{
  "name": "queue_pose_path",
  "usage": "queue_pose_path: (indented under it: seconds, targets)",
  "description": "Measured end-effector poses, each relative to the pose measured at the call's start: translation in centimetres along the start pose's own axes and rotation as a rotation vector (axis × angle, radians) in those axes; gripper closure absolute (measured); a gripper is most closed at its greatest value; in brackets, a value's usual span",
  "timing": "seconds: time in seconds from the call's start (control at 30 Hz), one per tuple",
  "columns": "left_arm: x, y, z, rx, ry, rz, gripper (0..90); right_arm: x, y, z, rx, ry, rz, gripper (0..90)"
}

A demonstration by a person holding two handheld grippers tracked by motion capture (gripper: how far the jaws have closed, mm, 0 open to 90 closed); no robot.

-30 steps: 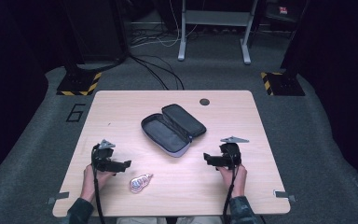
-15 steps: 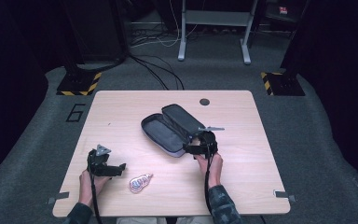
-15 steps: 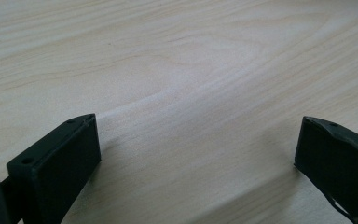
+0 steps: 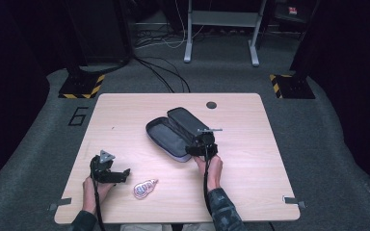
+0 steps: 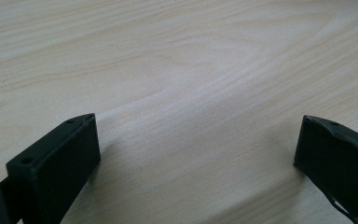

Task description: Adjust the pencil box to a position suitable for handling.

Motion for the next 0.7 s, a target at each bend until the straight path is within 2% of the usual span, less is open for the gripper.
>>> queue_pose_path:
  seconds: [0.03,0.13,0.2,0.23,0.33,0.43,0.47,0.5,0.57,0.7]
  targets:
    - [0.0,0.0,0.0,0.000,0.000,0.000,0.0,0.1,0.1,-0.1,-0.009,0.011,-0.011,42.6]
    - [0.0,0.0,0.0,-0.002,-0.001,0.001,0.0,0.2,0.0,-0.3,-0.017,0.019,-0.024,51.9]
    - [0.0,0.0,0.0,-0.004,-0.002,0.002,0.0,0.1,-0.1,-0.3,-0.023,0.021,-0.030,54.3]
    - [0.0,-0.1,0.0,-0.006,-0.003,0.002,0.0,0.0,-0.5,-0.3,-0.028,0.018,-0.048,59.4]
    - [0.0,-0.1,0.0,-0.008,-0.004,0.003,0.0,-0.1,-1.0,-0.3,-0.034,0.015,-0.051,63.8]
    - [0.0,-0.1,0.0,-0.007,-0.003,0.002,0.0,-0.3,-2.2,-0.2,-0.051,0.008,-0.064,73.2]
    - [0.0,-0.1,0.0,-0.007,-0.003,0.002,0.0,-0.3,-2.2,-0.2,-0.051,0.008,-0.064,73.2]
    - [0.0,-0.1,0.0,-0.009,-0.010,0.009,0.0,-0.4,-2.6,-0.2,-0.056,0.013,-0.068,77.8]
    - [0.1,-0.1,0.0,-0.009,-0.015,0.010,0.0,-0.4,-3.0,0.0,-0.072,0.016,-0.067,80.7]
    - [0.1,-0.1,0.0,-0.008,-0.015,0.010,0.0,-0.4,-3.8,0.2,-0.061,0.009,-0.058,85.4]
Point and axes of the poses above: each handheld gripper's, and its own axes: x roughly forward along the jaws, z roughly out of its top, y roughly to its left, the point moved 3 cm from there along x, roughly forward along the jaws, and after that the axes turned 1 degree about -y, right-handed, at the moved point
